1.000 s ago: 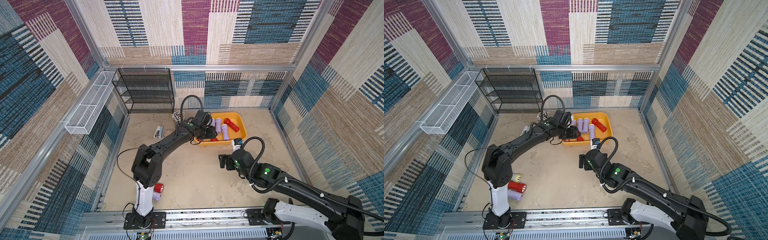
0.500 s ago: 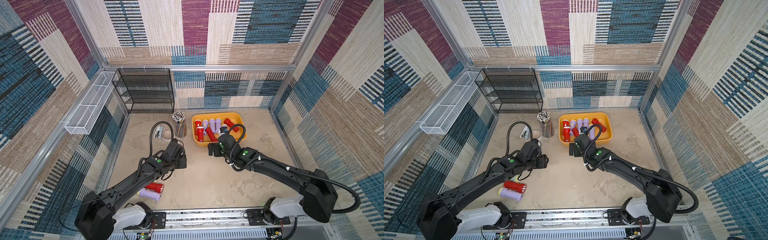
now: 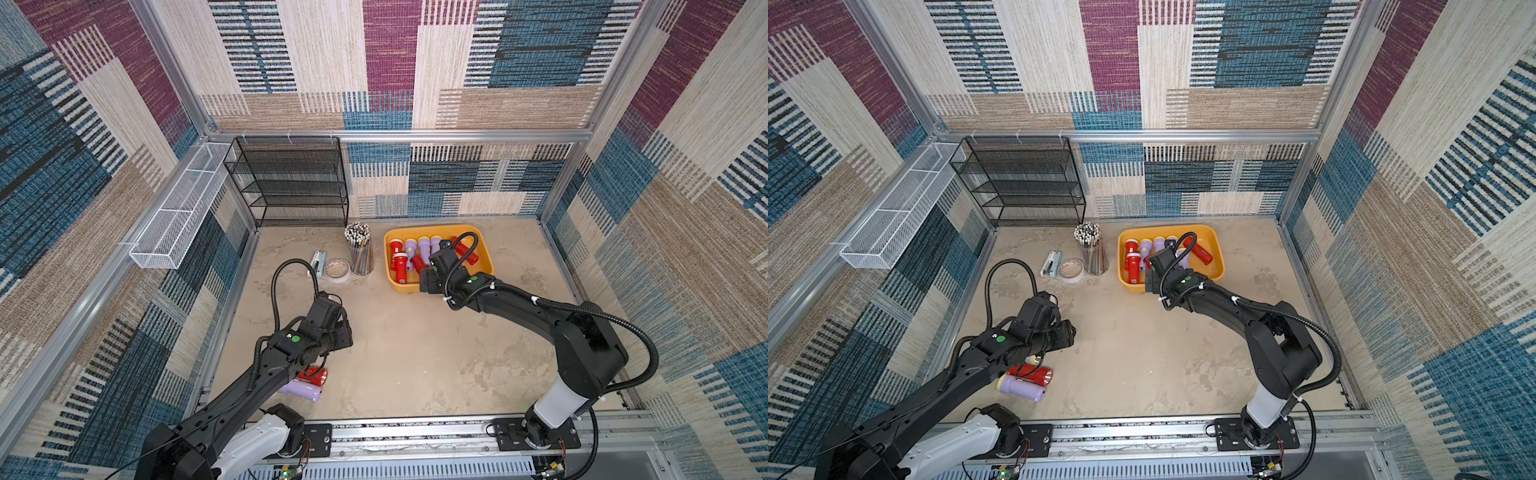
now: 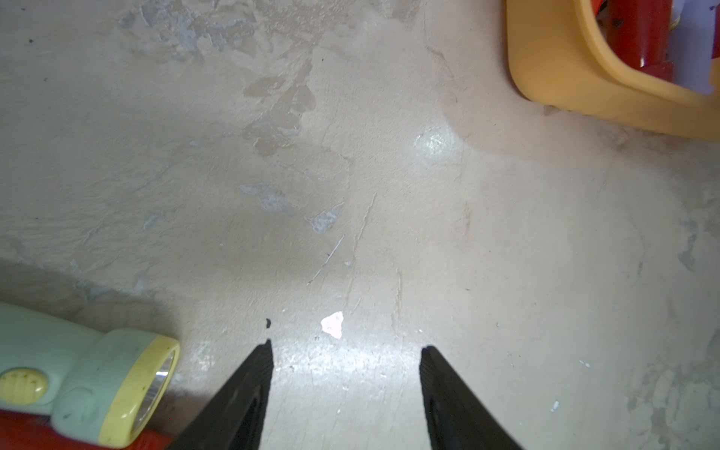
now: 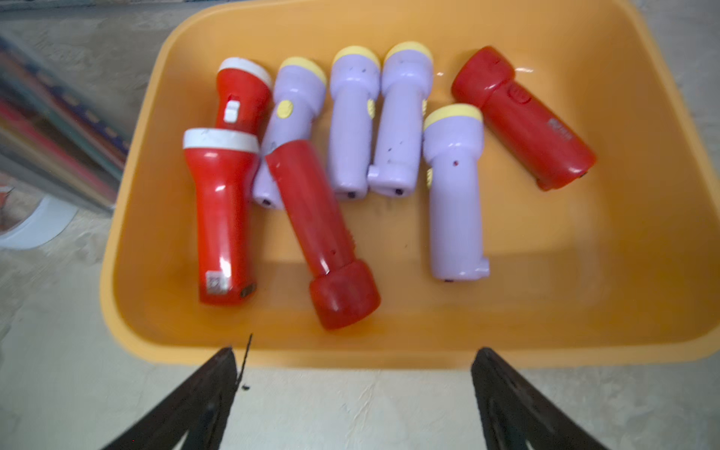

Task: Put the flashlights into the storage boxes
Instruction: Adjust the storage box at the center of the board.

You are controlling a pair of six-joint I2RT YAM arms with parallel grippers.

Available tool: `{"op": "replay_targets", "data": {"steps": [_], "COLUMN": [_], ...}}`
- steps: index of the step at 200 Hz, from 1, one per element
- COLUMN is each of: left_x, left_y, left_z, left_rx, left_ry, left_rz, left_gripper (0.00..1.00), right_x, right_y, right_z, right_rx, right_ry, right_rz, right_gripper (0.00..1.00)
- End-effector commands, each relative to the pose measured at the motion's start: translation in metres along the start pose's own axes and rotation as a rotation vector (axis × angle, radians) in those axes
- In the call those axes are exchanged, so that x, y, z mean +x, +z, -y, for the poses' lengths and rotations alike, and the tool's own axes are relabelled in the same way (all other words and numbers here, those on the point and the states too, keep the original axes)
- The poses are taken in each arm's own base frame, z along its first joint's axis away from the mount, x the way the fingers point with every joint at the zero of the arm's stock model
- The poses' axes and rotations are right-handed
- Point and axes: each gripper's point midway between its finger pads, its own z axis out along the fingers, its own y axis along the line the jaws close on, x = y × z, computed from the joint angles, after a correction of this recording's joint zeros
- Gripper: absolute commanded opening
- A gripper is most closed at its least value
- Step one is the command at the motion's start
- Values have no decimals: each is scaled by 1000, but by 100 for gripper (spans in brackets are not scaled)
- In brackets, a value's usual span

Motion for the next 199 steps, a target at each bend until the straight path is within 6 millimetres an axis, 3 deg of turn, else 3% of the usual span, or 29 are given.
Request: {"op": "replay_targets", "data": {"steps": [1,35,70,120,199], "left_x": [-2,-3,-8,-12,-15], "left_y": [-6,-12,-14,-7,1], "left_z": [-4,-8,-11,-11,-10], "left_rx": [-15,-25,-31,-23,-12], "left_ry": [-9,-4,-2,-6,-5], "left_rz": [10,28,41,35,30], "left_gripper": [63,63,64,64,63], "right_x": [-14,-6,9,29,69], "right_y": [17,41,48,42,13], "right_z": [12,23,21,21,13], "right_rx": [26,41,18,-20,-162], "right_ry": [-17,-21,-24,-13,16], "right_rz": [6,-49,-95,-135,-209], "right_gripper": [96,94,93,92,89]}}
